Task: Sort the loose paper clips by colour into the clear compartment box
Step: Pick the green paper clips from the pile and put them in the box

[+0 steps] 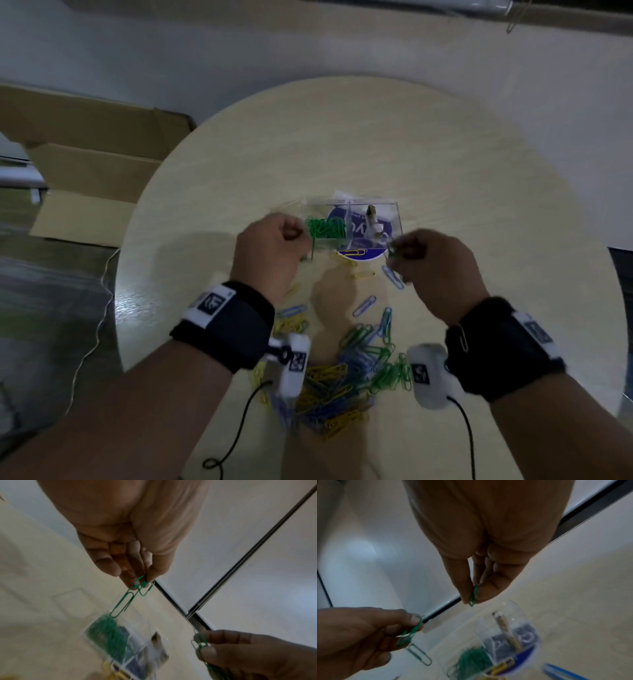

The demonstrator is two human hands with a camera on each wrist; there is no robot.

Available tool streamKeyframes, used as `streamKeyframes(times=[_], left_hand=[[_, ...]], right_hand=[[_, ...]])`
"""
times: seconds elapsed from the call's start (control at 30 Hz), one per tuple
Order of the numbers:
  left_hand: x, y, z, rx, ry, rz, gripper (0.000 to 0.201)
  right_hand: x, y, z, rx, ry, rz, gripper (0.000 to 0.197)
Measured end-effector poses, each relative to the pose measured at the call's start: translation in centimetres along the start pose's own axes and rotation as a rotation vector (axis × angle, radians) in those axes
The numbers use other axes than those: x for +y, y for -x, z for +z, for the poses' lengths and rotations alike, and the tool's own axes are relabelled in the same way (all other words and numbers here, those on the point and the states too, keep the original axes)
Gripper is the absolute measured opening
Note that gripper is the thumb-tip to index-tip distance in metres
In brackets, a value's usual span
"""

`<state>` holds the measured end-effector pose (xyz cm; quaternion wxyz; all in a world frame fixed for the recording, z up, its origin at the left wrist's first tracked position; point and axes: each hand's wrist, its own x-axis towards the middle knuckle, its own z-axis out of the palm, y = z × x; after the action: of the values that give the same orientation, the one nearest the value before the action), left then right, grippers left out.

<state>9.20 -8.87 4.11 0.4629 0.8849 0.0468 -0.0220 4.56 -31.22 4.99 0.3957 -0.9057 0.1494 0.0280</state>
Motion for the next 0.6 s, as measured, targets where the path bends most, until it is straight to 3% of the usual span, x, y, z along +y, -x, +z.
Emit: streamKeyframes(times=[0.17,0.27,0.33,0.4,0.53,0.6], left_hand=[[0.9,-4.7,0.7,0.110,0.191,-0.013,0.007],[0.6,-5.2,1.6,0.008,0.062,0.003,0.006],[0.1,-4.8,1.8,-0.033,-0.017,0.022,0.020],[-0.4,-4.3,1.3,-0.001,0.003,0.032,0.024],[-1.9,-2.0,-0.8,0.061,0.203,0.005,0.016],[-2.9,0.9,-1.9,0.044,0.070,0.053,0.013]], right_hand=[[-4.1,-4.7,2.3,-0.035,-0.044,-0.055,0.017],[-5.1,-6.6,4.0,-0.036,0.065,-0.065,0.014],[-5.0,-7.0,4.9,-0.077,0.118,-0.056,0.015],[-4.7,-6.7,5.1,-0.090,0.117,-0.053,0.020],[-3.5,-3.4,3.6,0.033,-0.020,-0.087,0.022],[-2.0,0.0,2.7,0.046,-0.028,-0.100,0.016]])
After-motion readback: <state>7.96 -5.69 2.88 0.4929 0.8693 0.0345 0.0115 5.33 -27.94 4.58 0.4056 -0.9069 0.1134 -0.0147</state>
